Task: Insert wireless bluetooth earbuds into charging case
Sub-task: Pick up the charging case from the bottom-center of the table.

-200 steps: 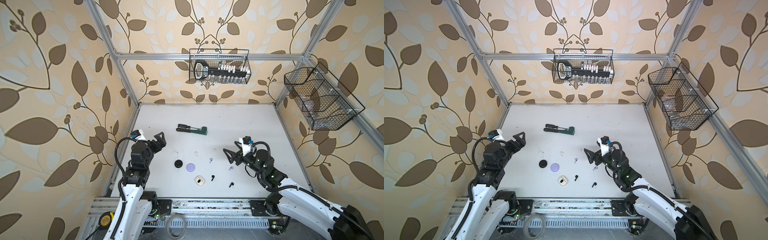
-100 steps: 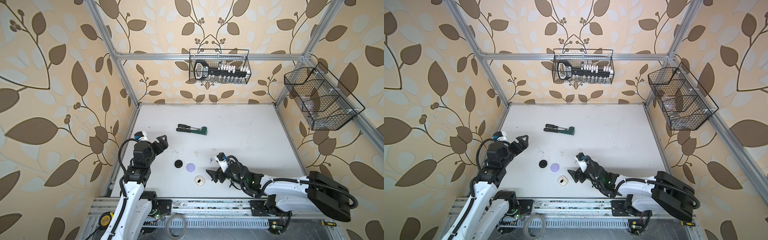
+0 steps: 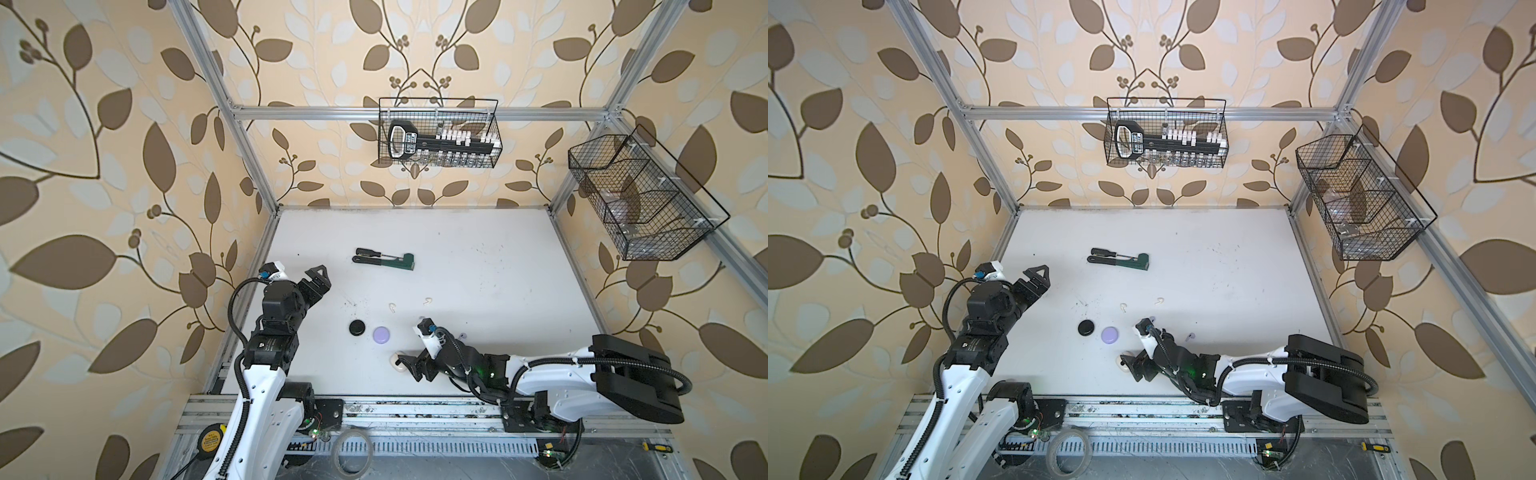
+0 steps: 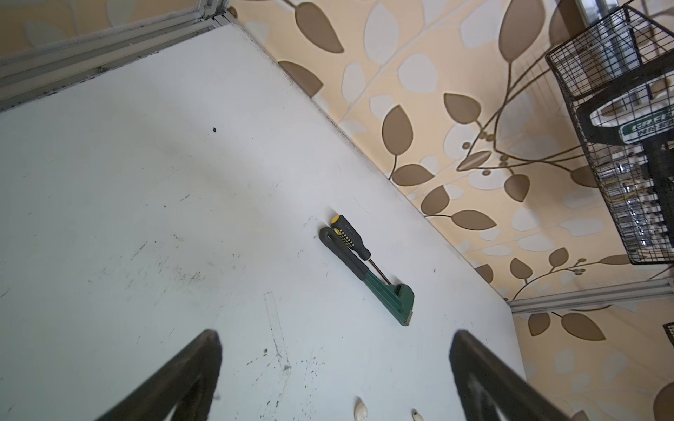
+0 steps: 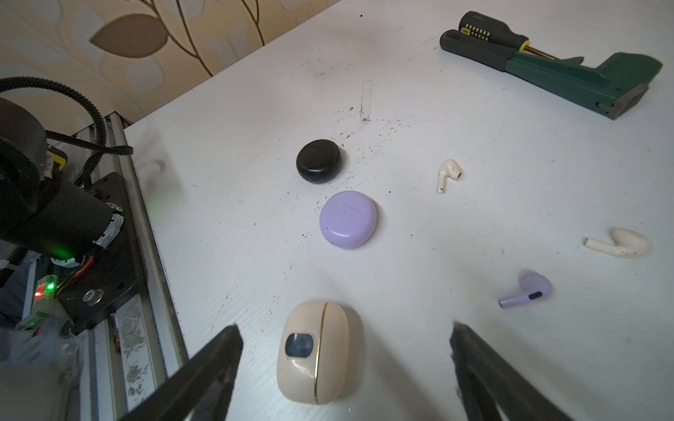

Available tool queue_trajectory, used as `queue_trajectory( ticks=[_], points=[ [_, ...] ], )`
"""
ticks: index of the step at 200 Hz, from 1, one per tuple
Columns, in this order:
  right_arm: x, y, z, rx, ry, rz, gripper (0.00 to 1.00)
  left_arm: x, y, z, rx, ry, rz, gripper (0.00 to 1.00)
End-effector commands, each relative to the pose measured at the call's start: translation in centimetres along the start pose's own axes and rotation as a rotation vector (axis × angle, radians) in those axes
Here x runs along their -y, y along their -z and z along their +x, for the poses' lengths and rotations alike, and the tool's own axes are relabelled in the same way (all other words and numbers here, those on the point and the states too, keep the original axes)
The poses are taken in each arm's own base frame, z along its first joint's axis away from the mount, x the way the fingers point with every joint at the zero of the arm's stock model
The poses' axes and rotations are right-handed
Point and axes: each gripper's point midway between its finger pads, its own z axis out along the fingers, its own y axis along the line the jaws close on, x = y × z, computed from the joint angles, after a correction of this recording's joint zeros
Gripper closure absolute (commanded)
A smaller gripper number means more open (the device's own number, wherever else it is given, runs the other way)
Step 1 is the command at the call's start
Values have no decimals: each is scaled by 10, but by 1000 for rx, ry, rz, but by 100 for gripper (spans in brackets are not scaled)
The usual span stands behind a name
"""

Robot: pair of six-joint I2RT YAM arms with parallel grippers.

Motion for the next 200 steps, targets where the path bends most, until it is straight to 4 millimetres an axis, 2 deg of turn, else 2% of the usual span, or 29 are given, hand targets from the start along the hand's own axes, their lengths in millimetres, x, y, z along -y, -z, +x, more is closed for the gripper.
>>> queue_trajectory(
  ticks=[1, 39, 69, 145, 200],
  points=[
    [-2, 3, -8, 15, -15, 34, 8, 20, 8, -11, 20, 8, 65, 1],
    [0, -1, -3, -5, -2, 46, 7, 28, 10, -7, -15, -33, 97, 1],
    [-8, -13, 0, -51, 23, 35, 8, 43, 10, -2, -64, -85, 164, 1],
    [-33, -44, 39, -207, 59, -15, 21, 27, 5, -1, -35, -103, 108, 1],
    [-32, -49, 59, -252, 84, 18, 26, 30, 6, 1, -45, -112, 126, 1]
  ],
)
